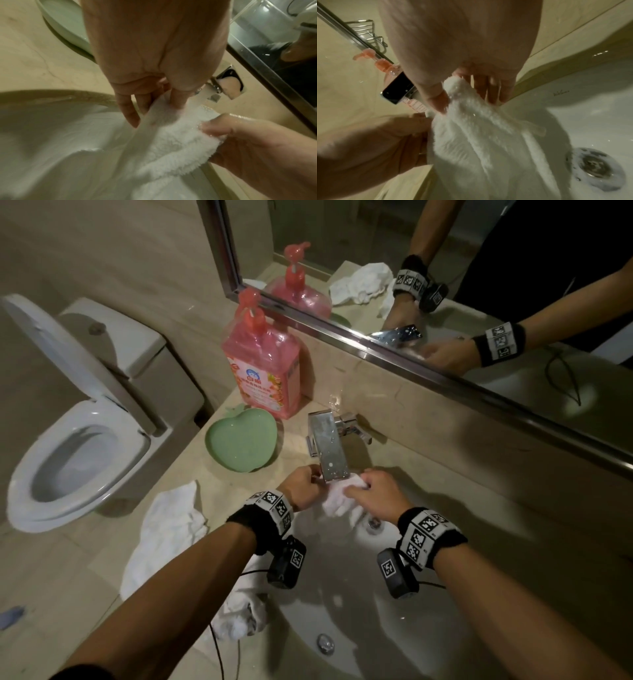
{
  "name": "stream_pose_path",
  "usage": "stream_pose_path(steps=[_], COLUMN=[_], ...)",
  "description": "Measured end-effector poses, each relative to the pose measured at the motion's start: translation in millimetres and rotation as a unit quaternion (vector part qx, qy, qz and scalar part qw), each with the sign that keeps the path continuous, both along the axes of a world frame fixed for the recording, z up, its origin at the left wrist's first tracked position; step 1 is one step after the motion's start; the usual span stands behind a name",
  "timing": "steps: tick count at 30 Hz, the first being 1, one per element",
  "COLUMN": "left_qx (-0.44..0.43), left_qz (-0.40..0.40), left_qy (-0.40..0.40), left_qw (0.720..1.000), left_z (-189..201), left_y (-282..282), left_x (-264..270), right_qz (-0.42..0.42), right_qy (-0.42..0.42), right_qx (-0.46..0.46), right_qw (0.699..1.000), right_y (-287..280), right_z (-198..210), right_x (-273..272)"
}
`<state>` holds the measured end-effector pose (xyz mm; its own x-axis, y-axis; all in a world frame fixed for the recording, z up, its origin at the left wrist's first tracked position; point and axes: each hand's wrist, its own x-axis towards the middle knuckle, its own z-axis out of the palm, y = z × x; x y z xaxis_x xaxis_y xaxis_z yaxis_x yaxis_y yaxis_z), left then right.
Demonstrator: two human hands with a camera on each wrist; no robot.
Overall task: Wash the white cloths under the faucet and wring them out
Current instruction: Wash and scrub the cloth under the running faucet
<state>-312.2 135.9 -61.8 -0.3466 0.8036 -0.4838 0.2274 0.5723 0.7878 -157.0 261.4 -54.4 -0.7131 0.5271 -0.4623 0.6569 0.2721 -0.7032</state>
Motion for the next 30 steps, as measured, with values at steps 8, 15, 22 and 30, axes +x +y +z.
stream_pose_path(steps=[8,15,22,30], left_qx=[0.061,-0.001,0.089,0.025], left_qz=[-0.002,-0.024,-0.008,-0.036], left_qy=[-0.082,-0.041,-0.093,-0.069], left_qw=[0.995,0.999,0.992,0.997], left_z=[7.7,-13.0,-7.3,-6.8], left_y=[-6.9,-13.0,5.3,-2.9], left_x=[-4.2,-5.4,13.4,9.7], right_qz=[-0.016,-0.088,0.025,-0.095], right_qy=[0.043,0.041,0.003,0.067], right_qx=[-0.119,-0.107,-0.029,-0.106], right_qw=[0.992,0.990,0.999,0.988], right_y=[-14.6,-1.1,2.6,18.8], right_z=[-0.9,-7.3,-5.5,20.8], right_x=[-20.7,-11.7,2.3,-0.5])
